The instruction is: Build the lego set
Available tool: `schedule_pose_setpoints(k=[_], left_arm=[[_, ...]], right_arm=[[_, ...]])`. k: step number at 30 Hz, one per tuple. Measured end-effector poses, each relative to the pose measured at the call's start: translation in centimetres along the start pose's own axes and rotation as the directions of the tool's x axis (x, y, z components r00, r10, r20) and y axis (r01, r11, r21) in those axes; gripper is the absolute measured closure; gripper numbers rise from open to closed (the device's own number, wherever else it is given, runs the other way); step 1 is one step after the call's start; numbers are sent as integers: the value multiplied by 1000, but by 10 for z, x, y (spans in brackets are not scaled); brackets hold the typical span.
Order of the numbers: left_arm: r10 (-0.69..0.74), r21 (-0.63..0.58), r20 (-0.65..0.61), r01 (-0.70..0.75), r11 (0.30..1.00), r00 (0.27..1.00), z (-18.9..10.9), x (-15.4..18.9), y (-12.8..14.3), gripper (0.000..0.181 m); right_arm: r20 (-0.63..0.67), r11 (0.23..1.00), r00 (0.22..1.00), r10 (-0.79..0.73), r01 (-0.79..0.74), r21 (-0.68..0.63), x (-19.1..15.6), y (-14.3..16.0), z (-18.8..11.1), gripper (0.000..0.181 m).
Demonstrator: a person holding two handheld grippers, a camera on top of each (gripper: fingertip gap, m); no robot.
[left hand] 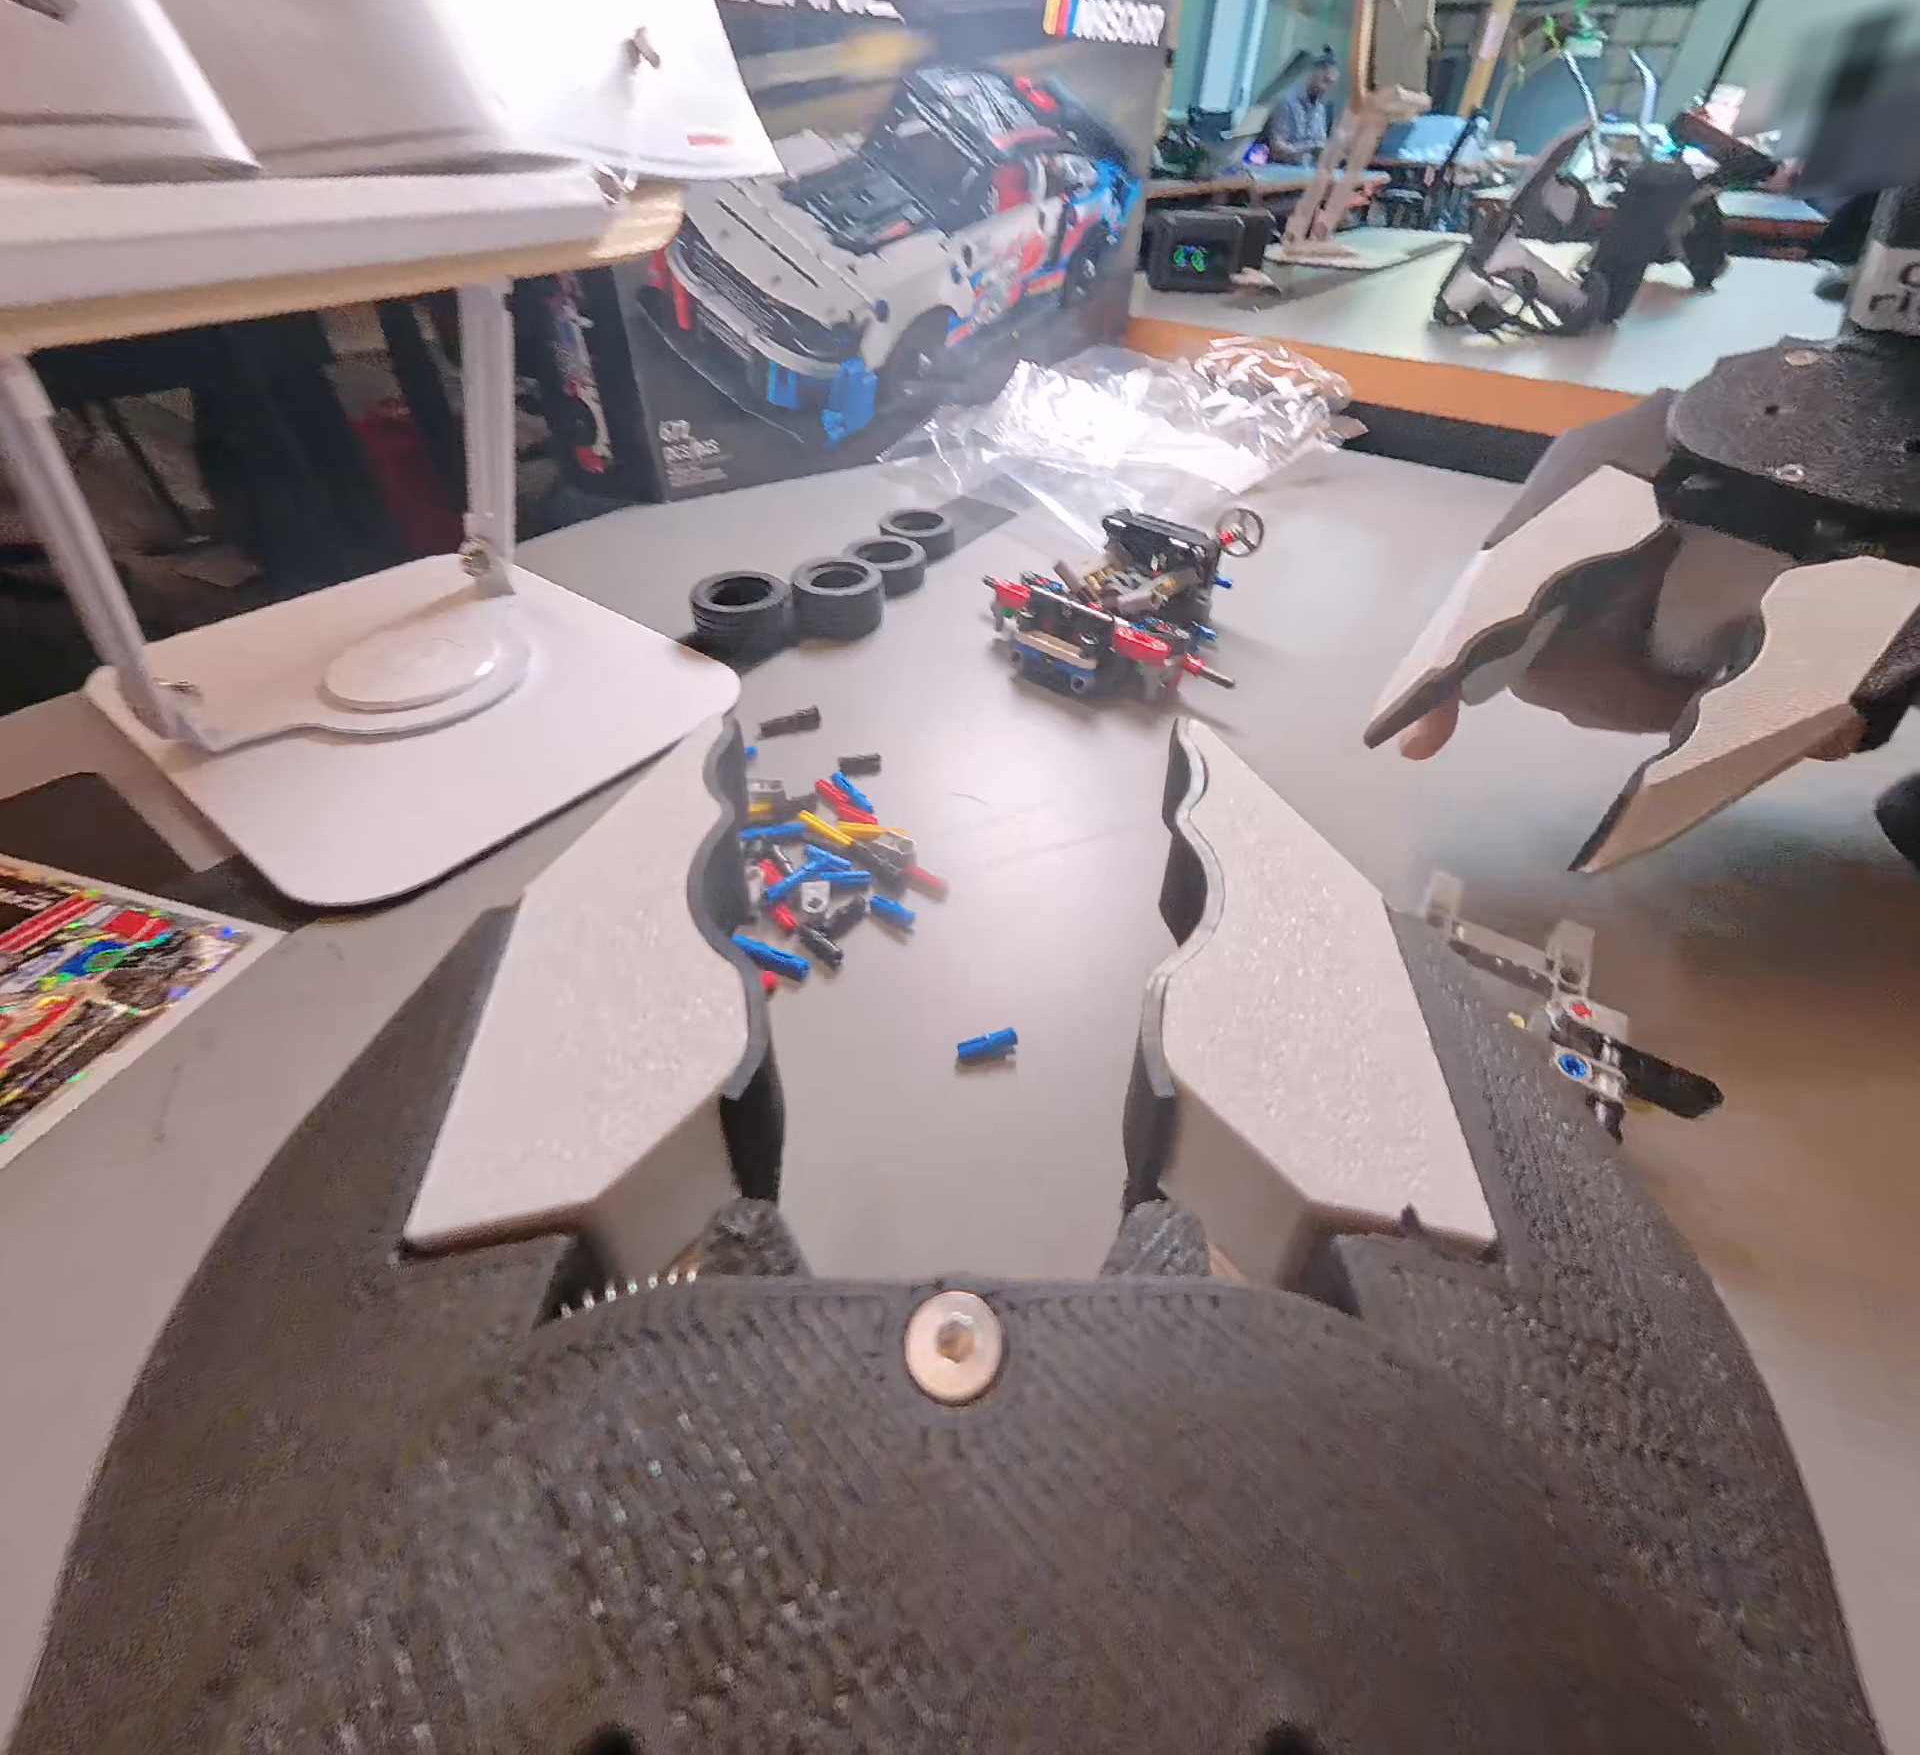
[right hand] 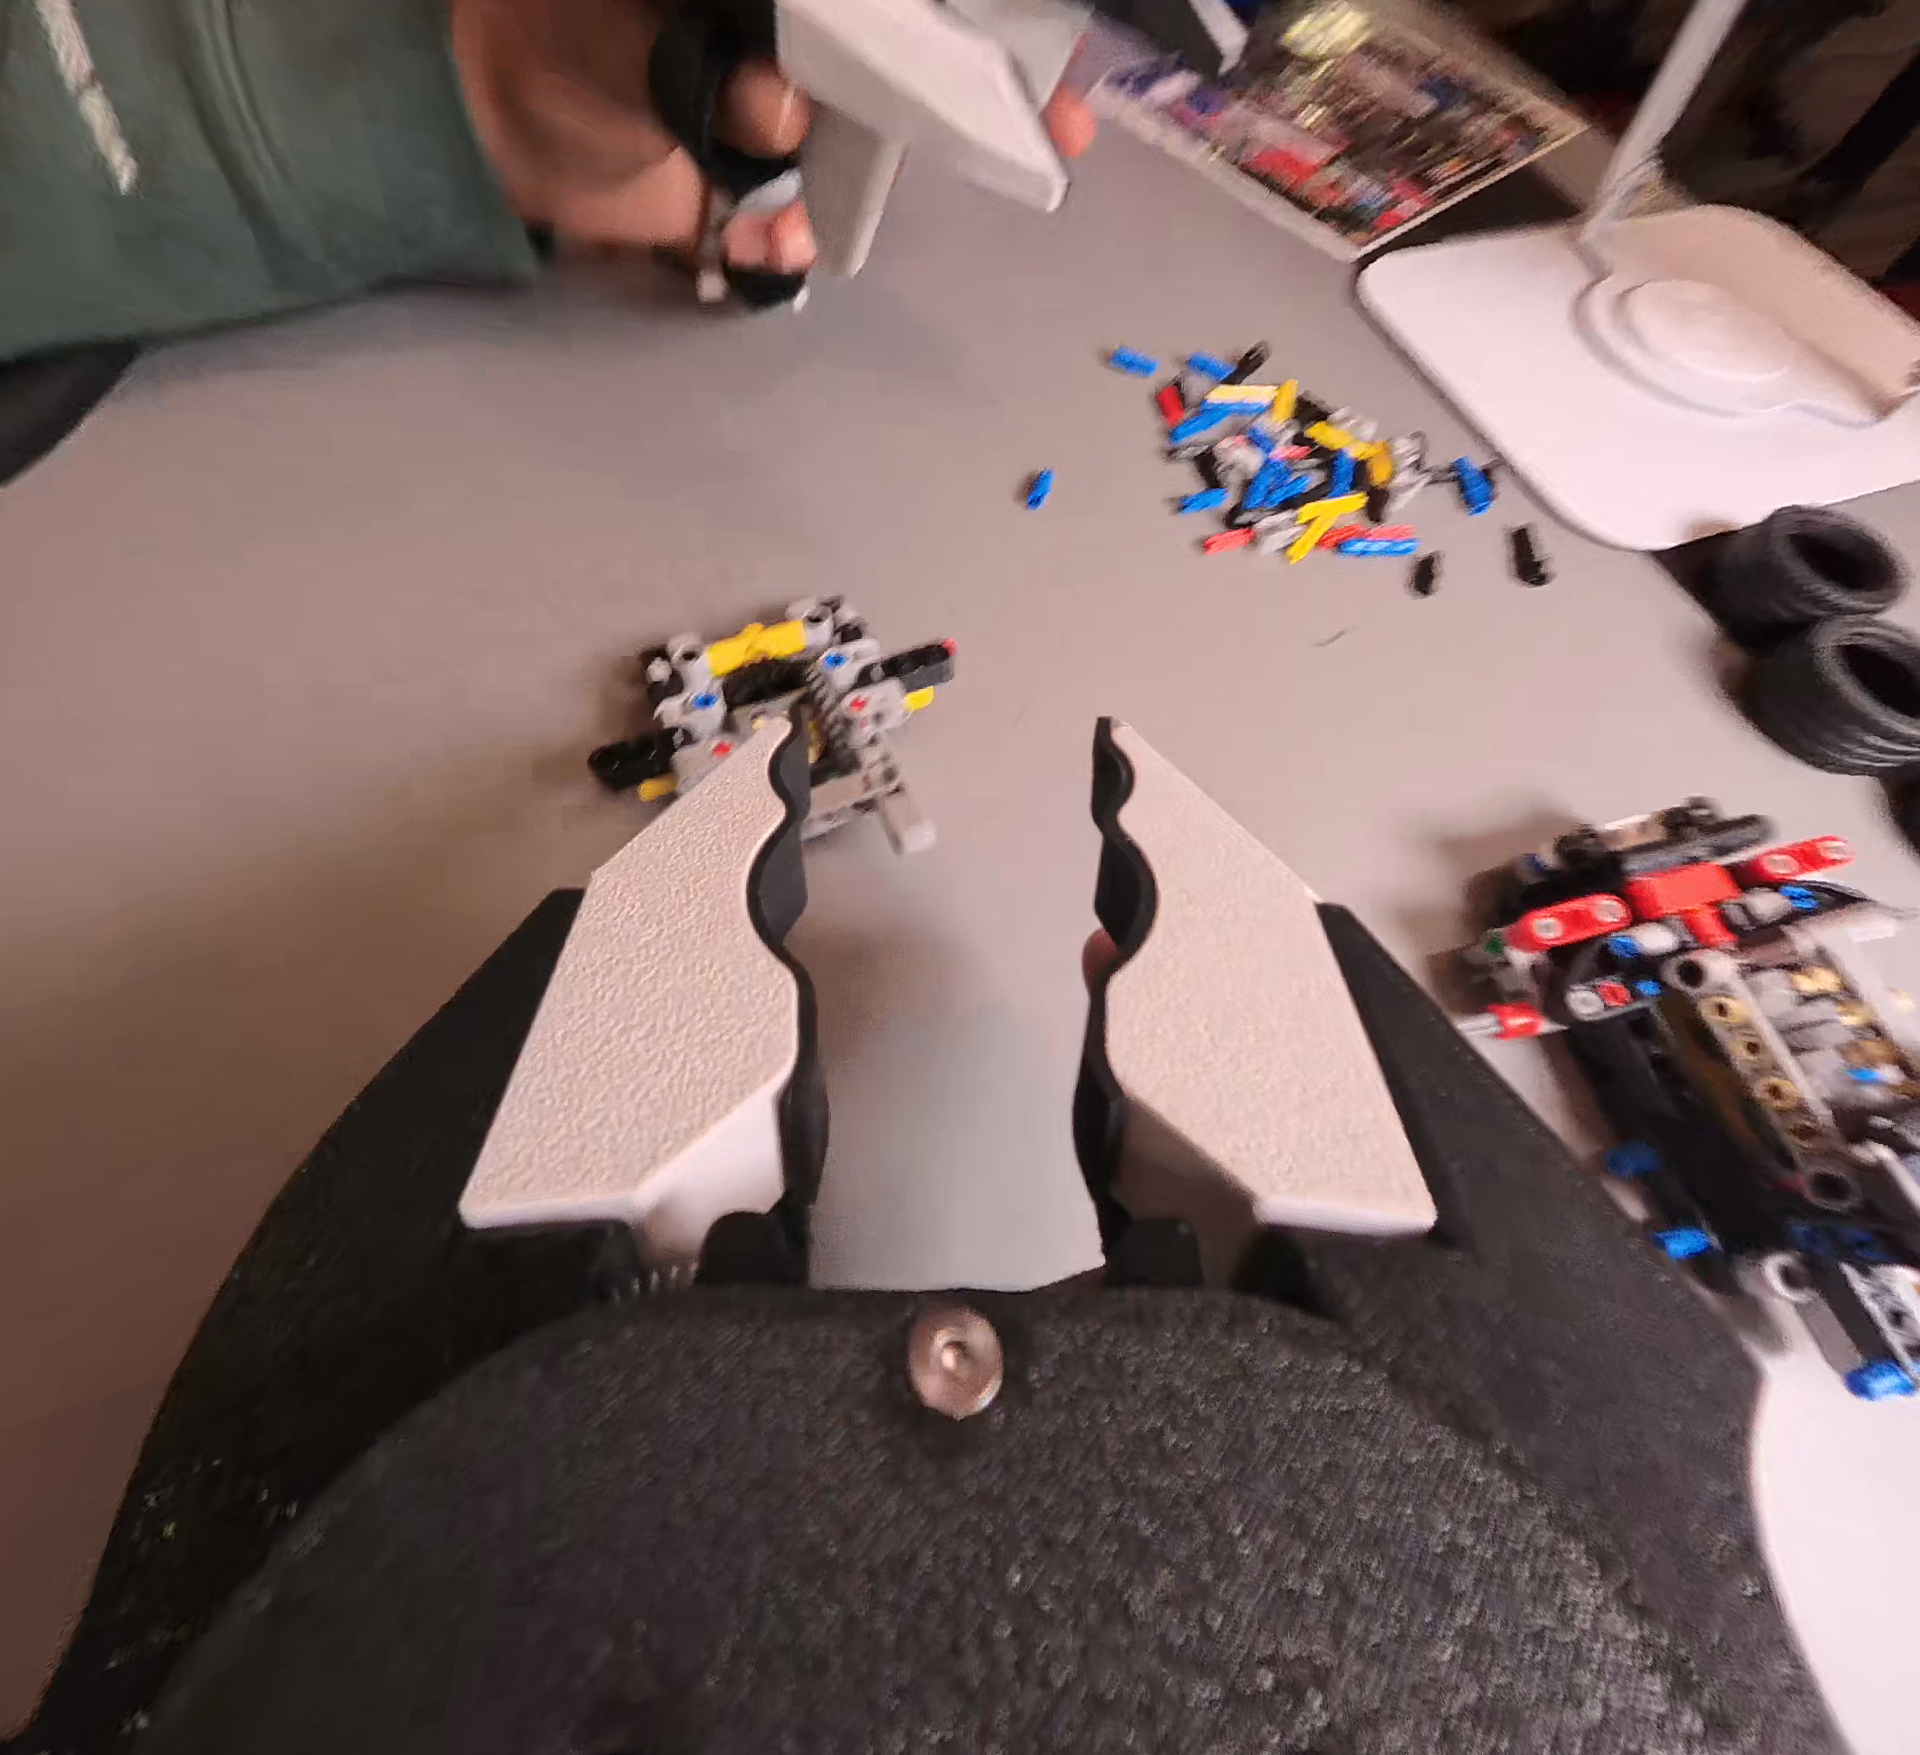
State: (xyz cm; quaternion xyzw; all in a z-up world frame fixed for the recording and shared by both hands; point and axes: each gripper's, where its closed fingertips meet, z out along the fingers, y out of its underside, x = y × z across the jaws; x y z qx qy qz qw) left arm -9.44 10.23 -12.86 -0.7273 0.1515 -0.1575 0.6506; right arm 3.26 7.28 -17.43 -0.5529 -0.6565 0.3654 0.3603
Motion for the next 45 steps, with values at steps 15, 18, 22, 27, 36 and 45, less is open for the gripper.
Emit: schedule_pose_setpoints(k=[15, 18, 22, 27, 36, 45], left_arm=[[-19, 263, 427, -104, 959, 904, -40, -38, -51, 139], [-5, 250, 432, -115, 961, 902, -37, -35, -48, 148], [1, 236, 401, -105, 966, 916, -32, -33, -42, 167], [0, 240, 436, -117, 964, 900, -35, -41, -43, 181], [-51, 255, 399, -58, 965, 915, -35, -44, -40, 156], [-38, 189, 438, -51, 981, 898, -37, -51, -32, 139]], right_arm=[[-364, 888, 902, 232, -44, 458, 59, -48, -24, 148], [-363, 885, 897, 252, -62, 461, 63, -45, -24, 149], [-345, 881, 898, 272, -88, 465, 66, -42, -23, 150], [-333, 890, 907, 258, -89, 448, 63, -39, -17, 150], [-350, 905, 906, 238, -75, 420, 62, -36, -12, 153], [-408, 905, 898, 165, 27, 425, 77, -79, 0, 155]])
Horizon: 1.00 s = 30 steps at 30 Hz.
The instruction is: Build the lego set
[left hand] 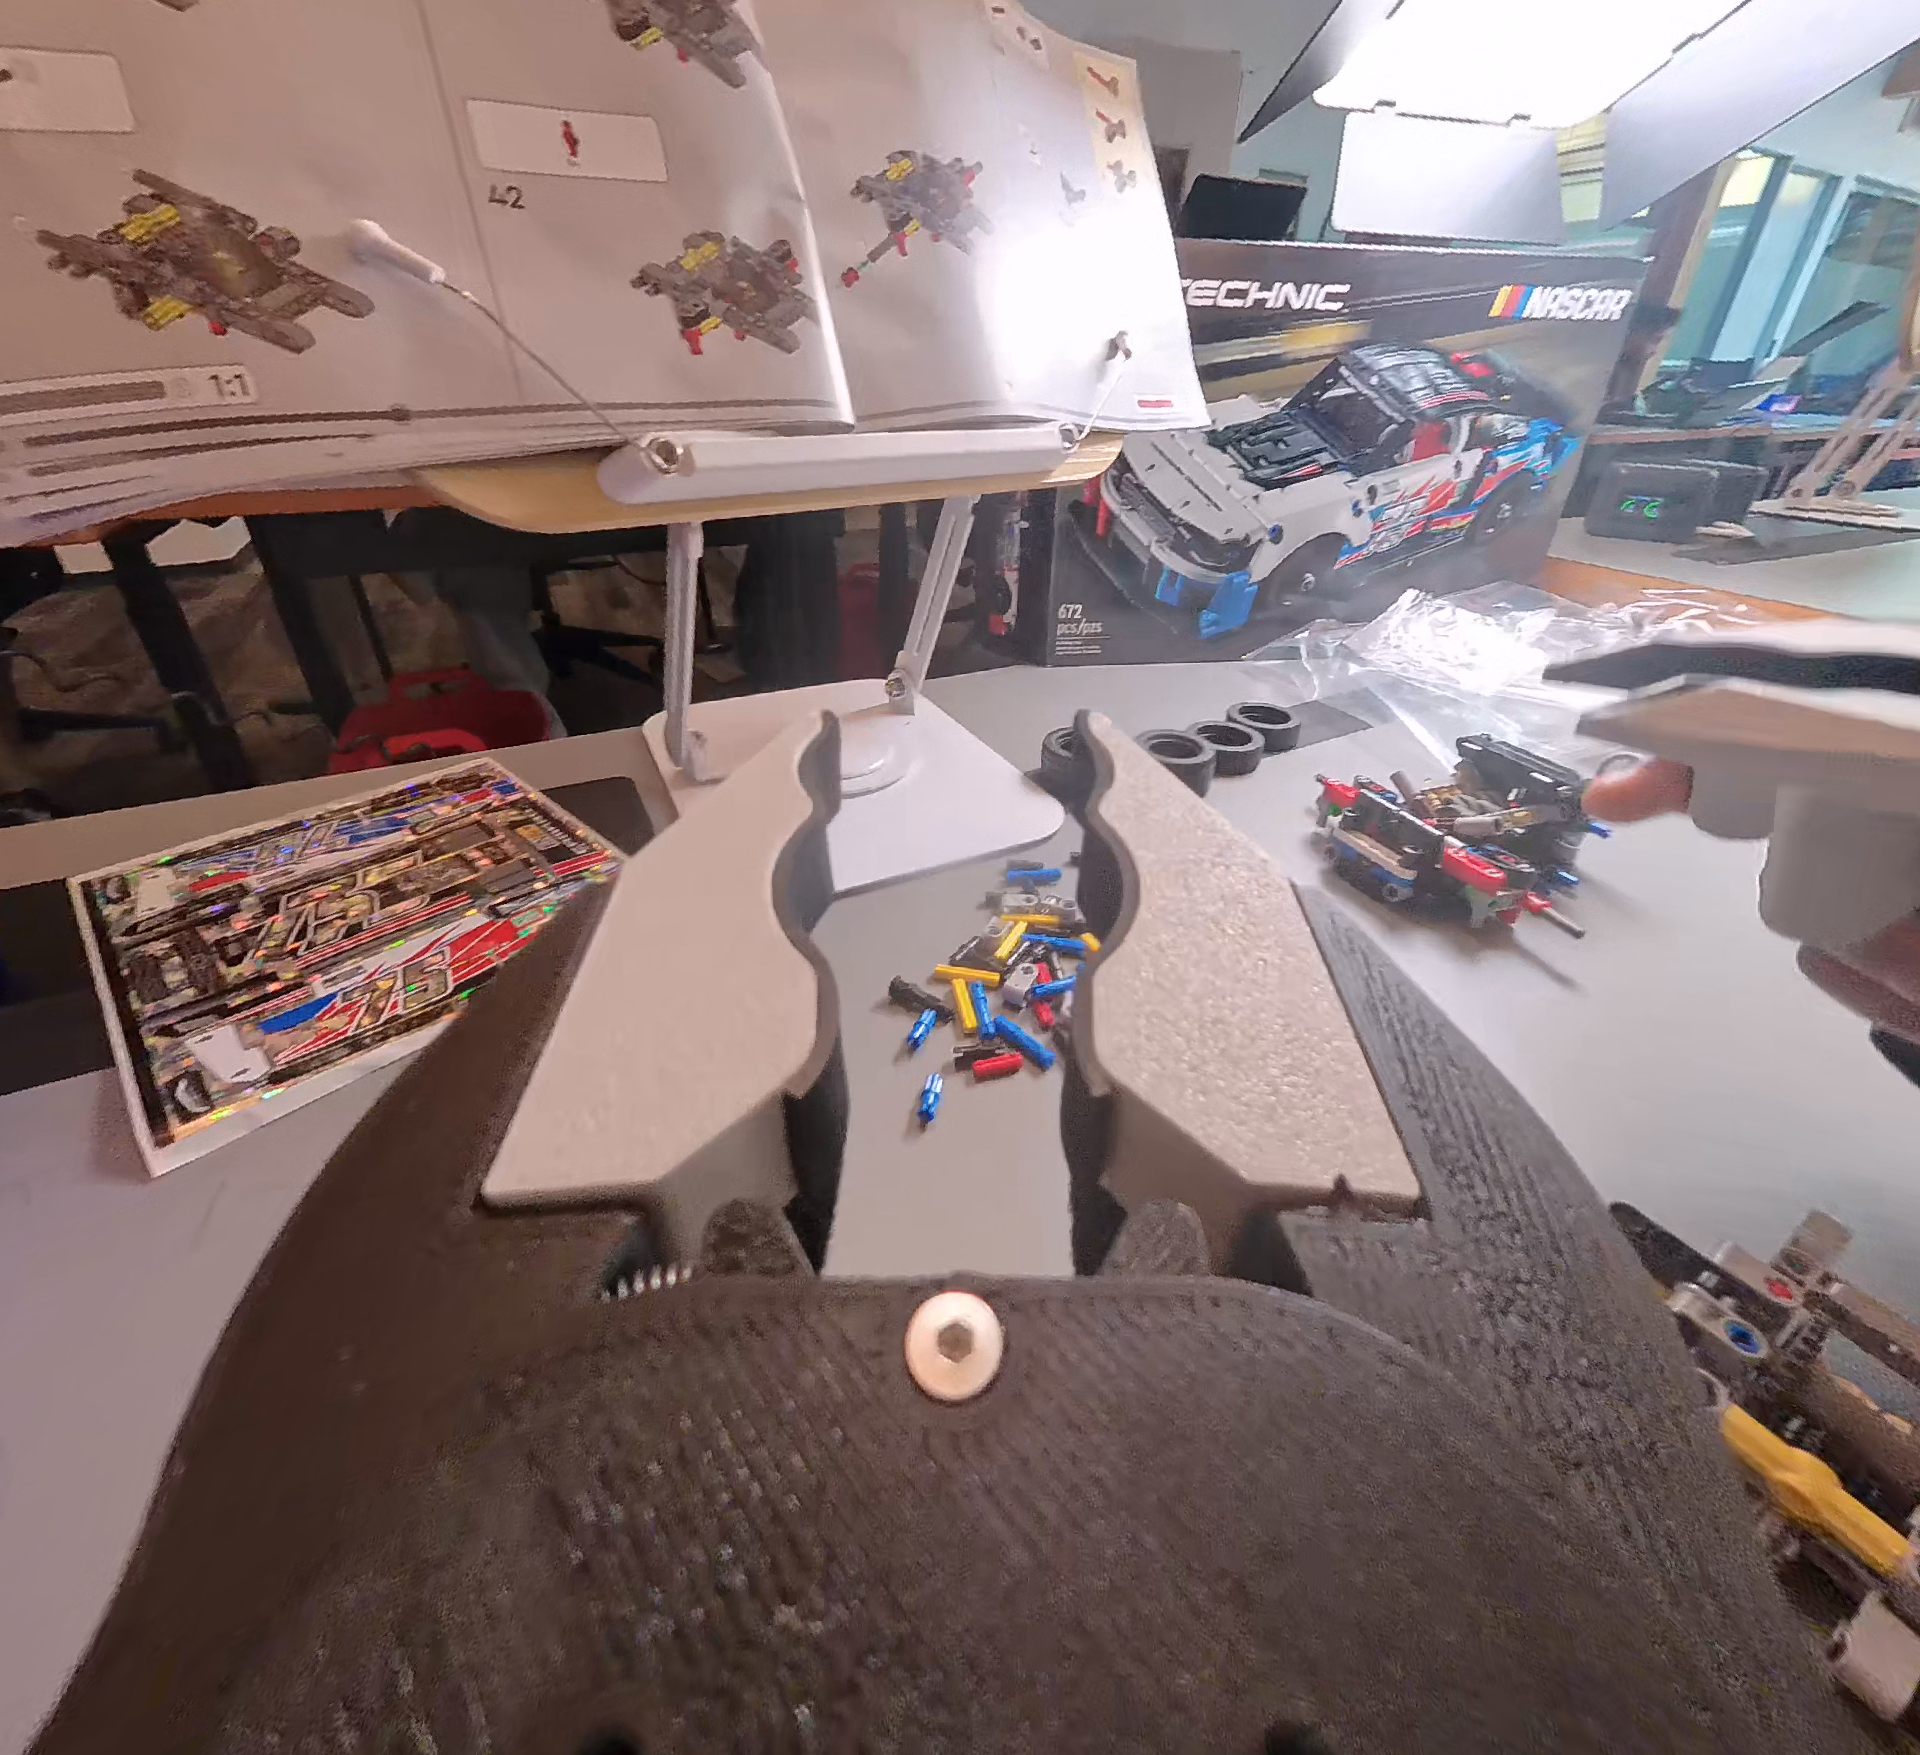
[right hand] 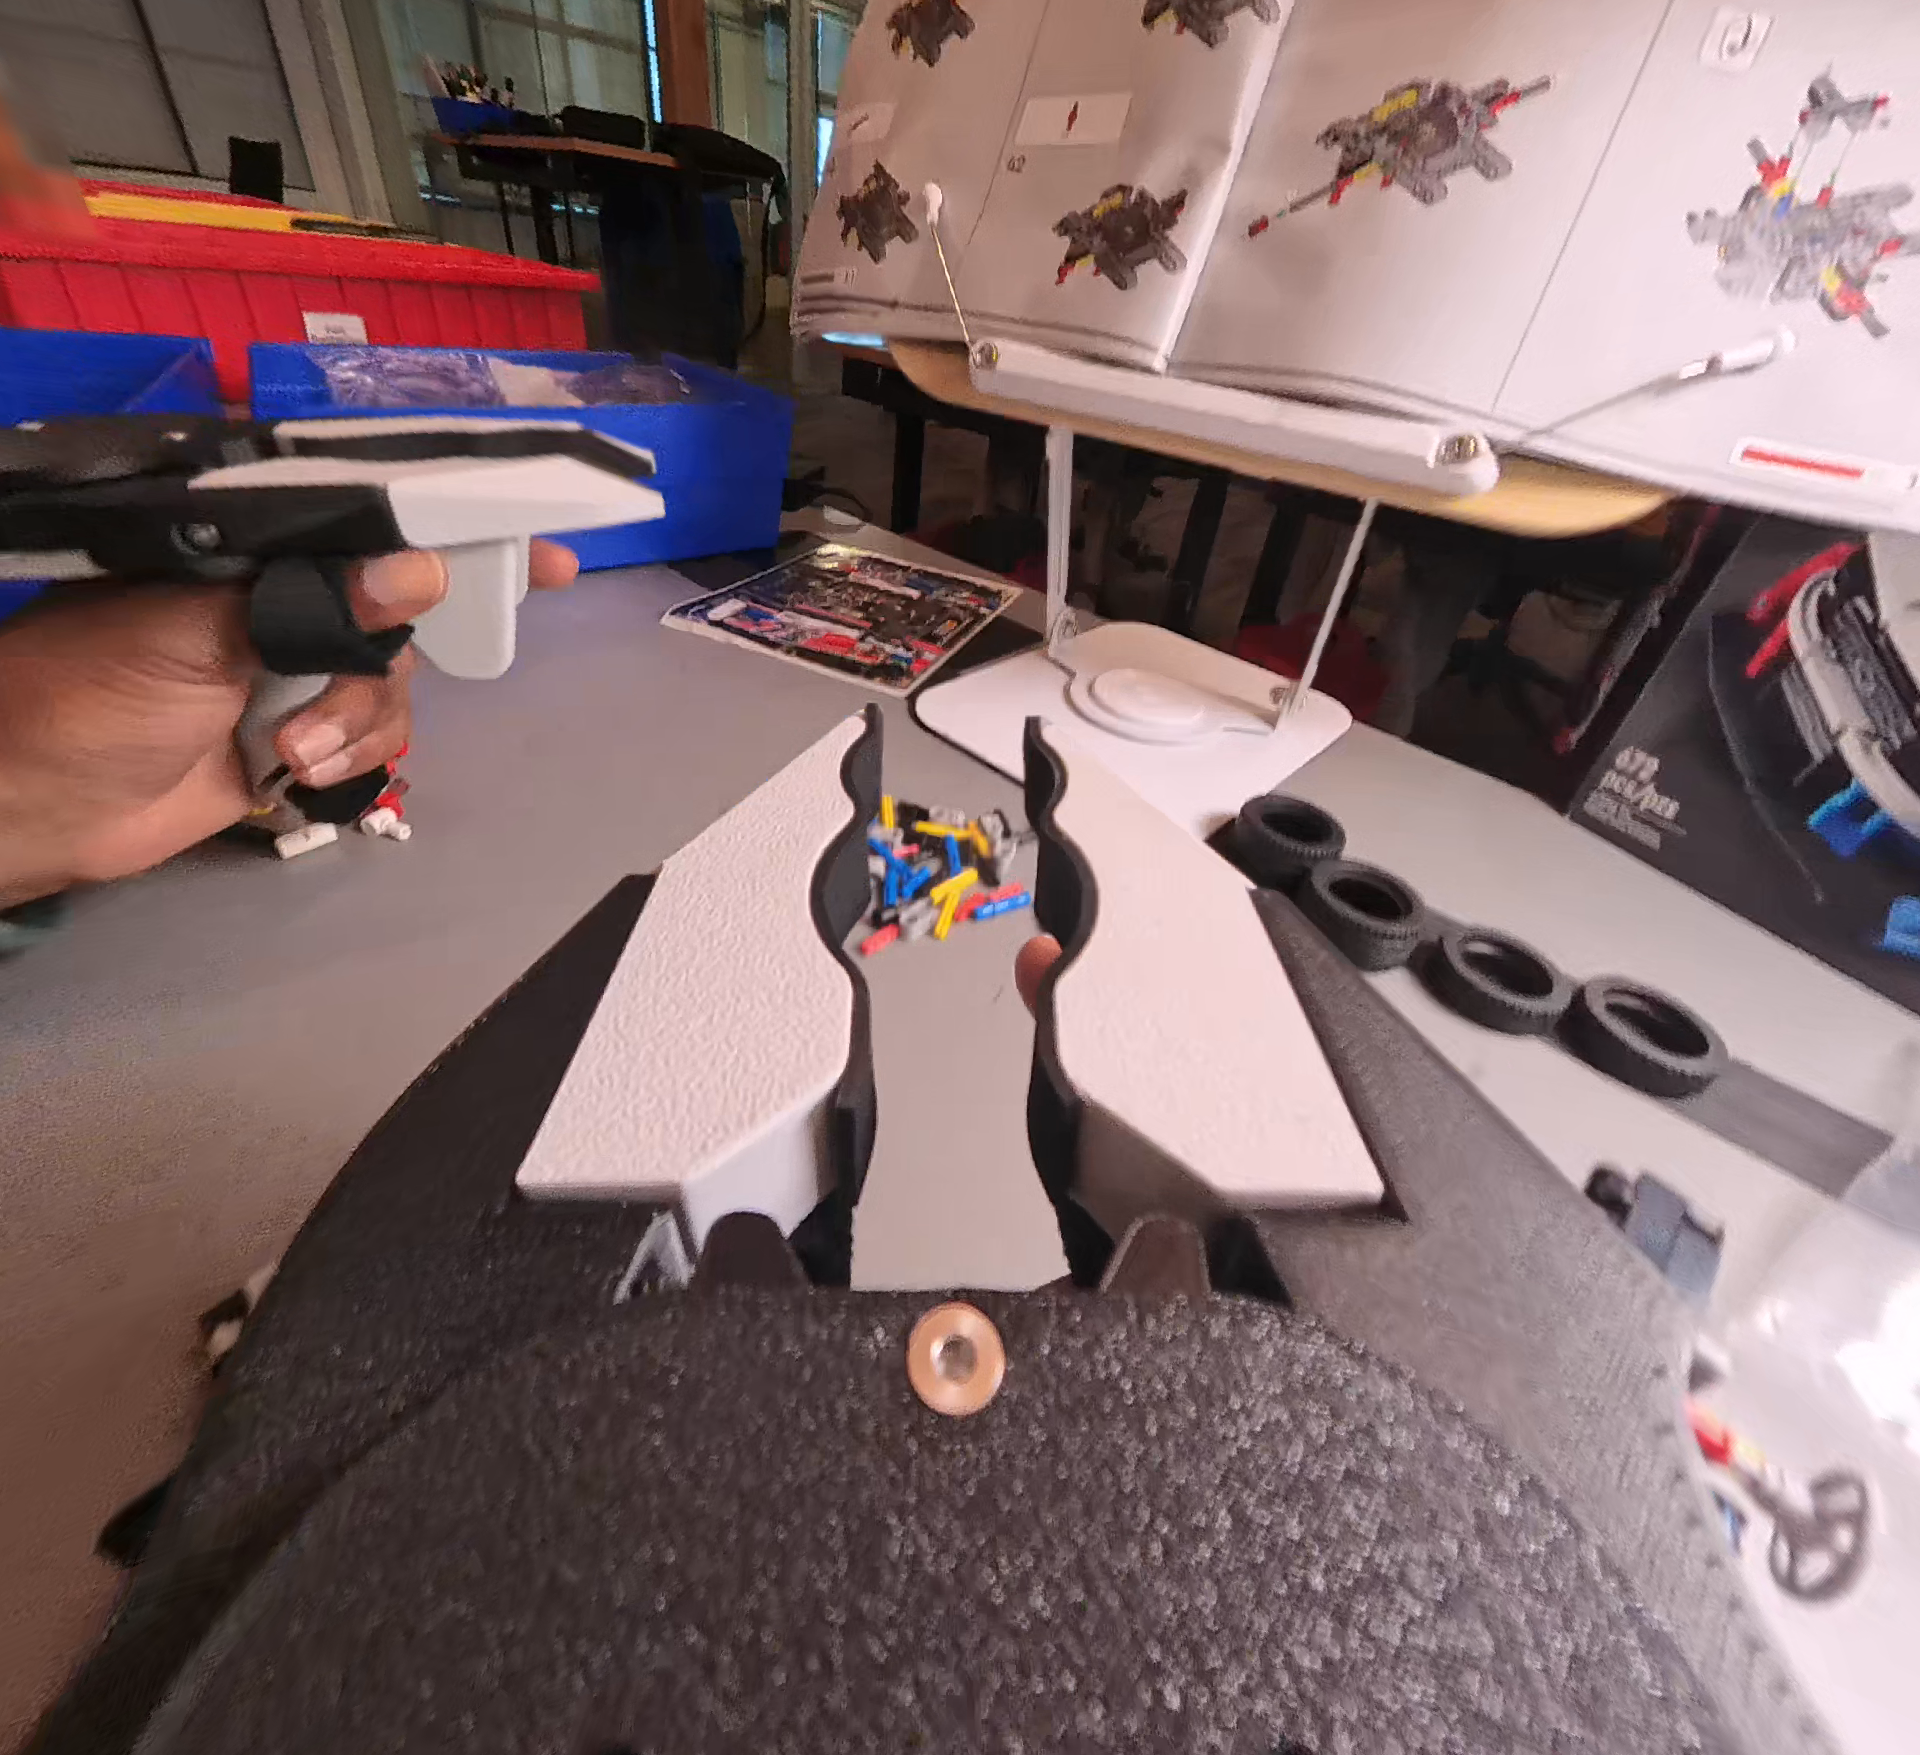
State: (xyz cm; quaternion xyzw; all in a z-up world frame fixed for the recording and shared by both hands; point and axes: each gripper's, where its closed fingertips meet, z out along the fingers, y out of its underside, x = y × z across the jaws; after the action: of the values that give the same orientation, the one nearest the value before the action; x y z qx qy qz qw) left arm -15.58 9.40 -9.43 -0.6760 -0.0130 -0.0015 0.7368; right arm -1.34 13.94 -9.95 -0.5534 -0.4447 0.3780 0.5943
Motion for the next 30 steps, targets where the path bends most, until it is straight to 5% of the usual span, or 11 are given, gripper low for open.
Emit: schedule_pose_setpoints(k=[9, 18, 23, 30], left_arm=[[53, 34, 51, -55, 998, 997, -4, -15, -5, 161], [-1, 54, 39, -1, 999, 999, -6, -30, -5, 181], [26, 59, 32, -28, 998, 999, -6, -29, -8, 181], [71, 35, 25, -72, 997, 997, -3, -25, -3, 181]], right_arm=[[2, 990, 997, -84, 83, 112, 6, -88, 122, 166], [-43, 987, 990, -136, 139, 83, 18, -131, 241, 176], [-78, 992, 990, -117, 120, 36, 32, -126, 272, 181], [-80, 993, 990, -119, 121, 16, 38, -120, 277, 181]])
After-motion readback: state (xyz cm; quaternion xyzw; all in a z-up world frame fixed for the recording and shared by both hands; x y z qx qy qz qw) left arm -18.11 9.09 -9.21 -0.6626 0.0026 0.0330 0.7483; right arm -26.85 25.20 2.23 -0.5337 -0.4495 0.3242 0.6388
